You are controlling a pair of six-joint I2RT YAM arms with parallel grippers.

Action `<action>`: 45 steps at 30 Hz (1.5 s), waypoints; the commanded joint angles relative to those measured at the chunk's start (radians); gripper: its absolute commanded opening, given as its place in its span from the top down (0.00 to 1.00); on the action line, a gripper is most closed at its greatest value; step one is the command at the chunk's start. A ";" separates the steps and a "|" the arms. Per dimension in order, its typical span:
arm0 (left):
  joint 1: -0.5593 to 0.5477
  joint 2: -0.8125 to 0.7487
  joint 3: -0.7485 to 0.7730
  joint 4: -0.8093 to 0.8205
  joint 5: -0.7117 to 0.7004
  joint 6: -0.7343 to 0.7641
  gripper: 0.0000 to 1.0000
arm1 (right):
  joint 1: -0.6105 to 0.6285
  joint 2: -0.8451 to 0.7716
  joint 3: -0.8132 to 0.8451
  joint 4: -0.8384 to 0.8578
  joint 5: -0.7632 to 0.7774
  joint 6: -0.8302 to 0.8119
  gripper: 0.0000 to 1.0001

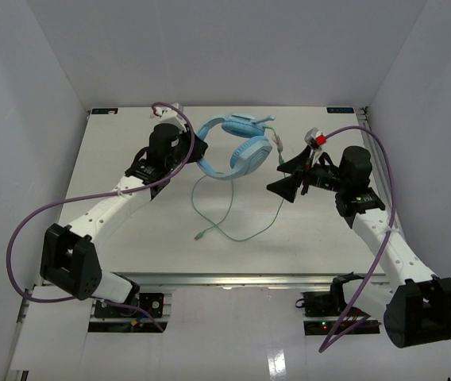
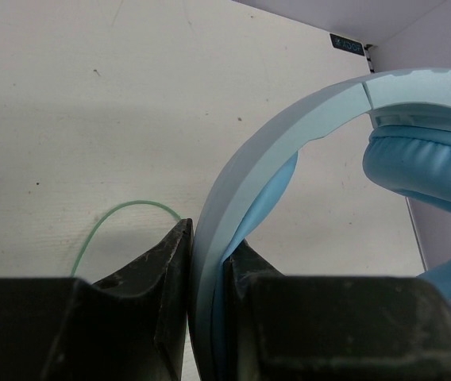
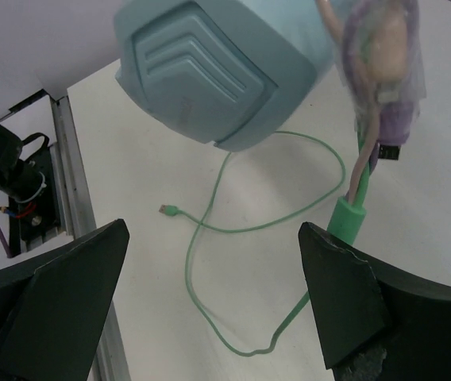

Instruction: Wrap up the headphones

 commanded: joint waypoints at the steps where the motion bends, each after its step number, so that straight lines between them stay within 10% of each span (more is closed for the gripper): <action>1: 0.001 -0.092 0.063 0.077 -0.011 -0.093 1.00 | 0.005 0.011 -0.018 0.162 0.039 -0.006 0.05; 18: 0.001 -0.138 0.134 0.091 -0.005 -0.118 1.00 | 0.007 0.100 -0.038 0.281 -0.078 -0.040 0.05; 26: 0.001 -0.167 0.123 0.042 -0.079 -0.040 1.00 | 0.004 0.001 0.072 -0.099 -0.349 -0.513 0.03; 36: 0.006 -0.174 0.115 0.005 -0.131 0.025 1.00 | 0.001 -0.056 0.203 -0.386 -0.083 -0.710 0.02; 45: 0.009 -0.199 0.097 0.016 -0.074 0.006 1.00 | 0.009 -0.004 0.157 -0.138 0.126 -0.440 0.02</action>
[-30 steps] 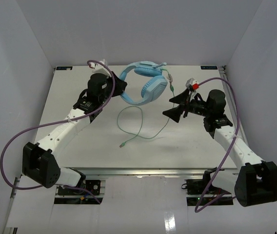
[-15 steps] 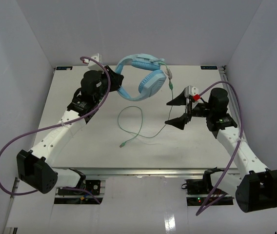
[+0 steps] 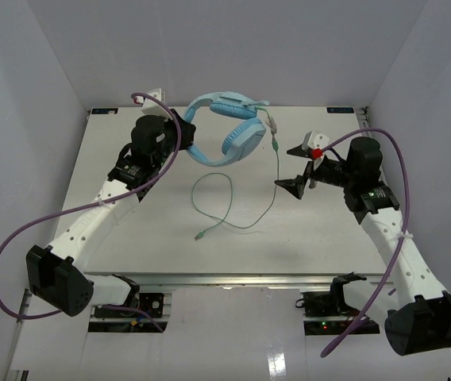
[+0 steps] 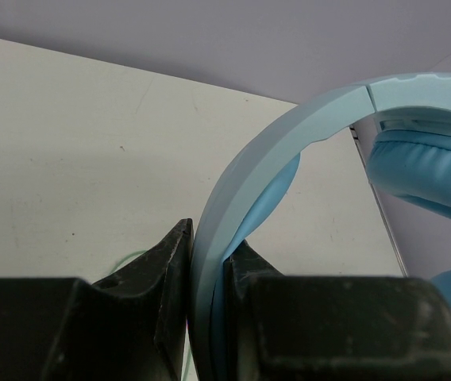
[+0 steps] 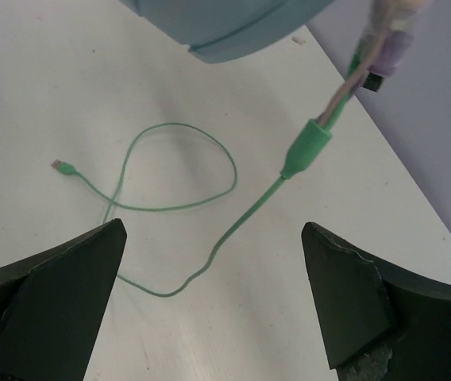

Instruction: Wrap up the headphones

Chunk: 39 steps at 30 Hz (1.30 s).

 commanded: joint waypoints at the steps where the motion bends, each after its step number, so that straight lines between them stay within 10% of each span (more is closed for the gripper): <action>1: 0.004 -0.085 0.006 0.070 0.050 -0.051 1.00 | 0.010 0.058 -0.023 0.217 0.061 0.206 0.02; 19: 0.022 -0.013 0.084 0.205 0.081 -0.252 1.00 | 0.133 0.203 -0.247 0.741 -0.120 0.420 0.06; 39: 0.051 0.045 0.303 0.145 0.080 -0.313 1.00 | 0.205 0.462 -0.335 1.678 -0.271 1.025 0.20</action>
